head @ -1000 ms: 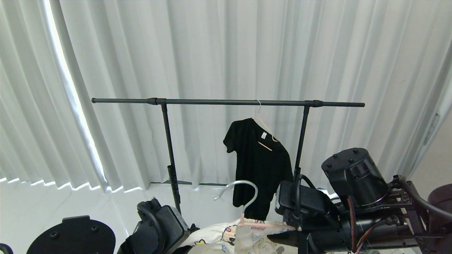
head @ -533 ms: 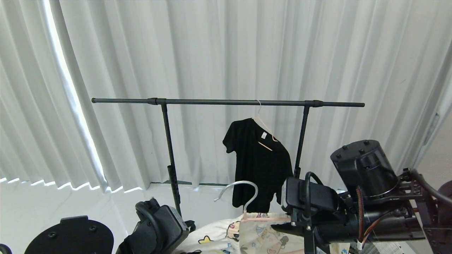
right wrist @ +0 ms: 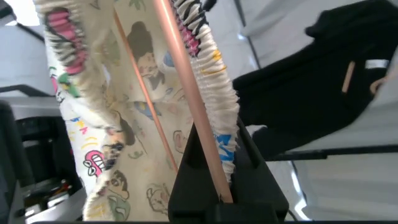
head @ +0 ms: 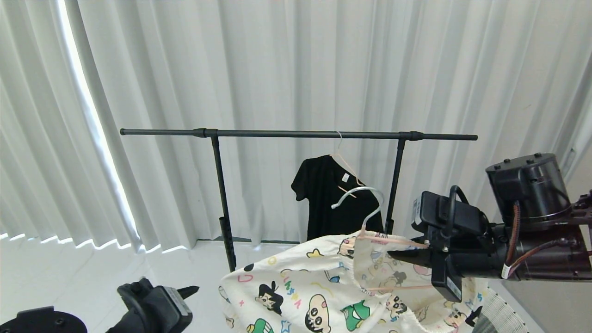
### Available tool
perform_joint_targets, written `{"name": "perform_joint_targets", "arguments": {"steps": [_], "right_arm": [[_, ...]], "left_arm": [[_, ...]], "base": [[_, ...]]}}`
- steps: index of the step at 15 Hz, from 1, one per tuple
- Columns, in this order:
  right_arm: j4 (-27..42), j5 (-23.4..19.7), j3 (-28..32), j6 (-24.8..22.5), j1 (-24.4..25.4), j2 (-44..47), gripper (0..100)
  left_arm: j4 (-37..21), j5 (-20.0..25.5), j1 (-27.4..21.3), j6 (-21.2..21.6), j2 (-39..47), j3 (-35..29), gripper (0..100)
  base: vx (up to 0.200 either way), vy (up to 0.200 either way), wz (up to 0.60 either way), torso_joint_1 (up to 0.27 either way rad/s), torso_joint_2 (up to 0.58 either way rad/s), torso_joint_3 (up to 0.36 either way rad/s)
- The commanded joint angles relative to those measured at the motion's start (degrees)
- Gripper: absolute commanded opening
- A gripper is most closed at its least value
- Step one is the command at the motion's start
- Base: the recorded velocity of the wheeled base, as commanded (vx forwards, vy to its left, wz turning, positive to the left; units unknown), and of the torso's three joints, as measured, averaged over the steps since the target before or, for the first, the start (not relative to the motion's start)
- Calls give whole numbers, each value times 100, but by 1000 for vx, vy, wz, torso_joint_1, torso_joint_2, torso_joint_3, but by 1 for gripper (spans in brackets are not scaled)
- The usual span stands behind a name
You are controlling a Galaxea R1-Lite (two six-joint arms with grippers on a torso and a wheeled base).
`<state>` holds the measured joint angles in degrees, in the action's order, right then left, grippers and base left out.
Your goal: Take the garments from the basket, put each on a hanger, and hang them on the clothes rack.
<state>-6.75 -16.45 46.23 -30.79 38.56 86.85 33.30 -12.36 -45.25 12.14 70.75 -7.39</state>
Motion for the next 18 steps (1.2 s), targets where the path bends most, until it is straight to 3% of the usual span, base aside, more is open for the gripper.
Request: {"name": "perform_joint_targets", "arguments": {"steps": [1,3,4,5,8,13,14,18], "right_arm": [[-19,-87,0,3,-77,-212,0],[-10,-228,0,3,-68,-370,0],[16,-245,0,-23,-68,-432,0],[16,-254,0,-41,-68,-440,0],[16,-254,0,-41,-68,-520,0],[16,-263,27,-41,-50,-607,0],[16,-263,18,-41,-50,-616,0],[25,-254,18,-32,-59,-651,0]], "left_arm": [[1,102,1220,-63,-185,396,100],[1,674,1713,-63,-35,291,100],[1,1166,1888,-36,70,194,100],[1,1298,1915,-36,184,132,100],[1,1324,1906,-80,448,-325,100],[106,1509,1880,-80,448,-342,100],[168,1535,1880,-80,466,-325,0],[247,1596,1932,-72,553,-290,0]], "base": [[0,0,0,0,0,0],[0,0,0,0,0,0],[0,0,0,0,0,0],[0,0,0,0,0,0],[0,0,0,0,0,0],[0,0,0,0,0,0],[0,0,0,0,0,0],[0,0,0,0,0,0]]}}
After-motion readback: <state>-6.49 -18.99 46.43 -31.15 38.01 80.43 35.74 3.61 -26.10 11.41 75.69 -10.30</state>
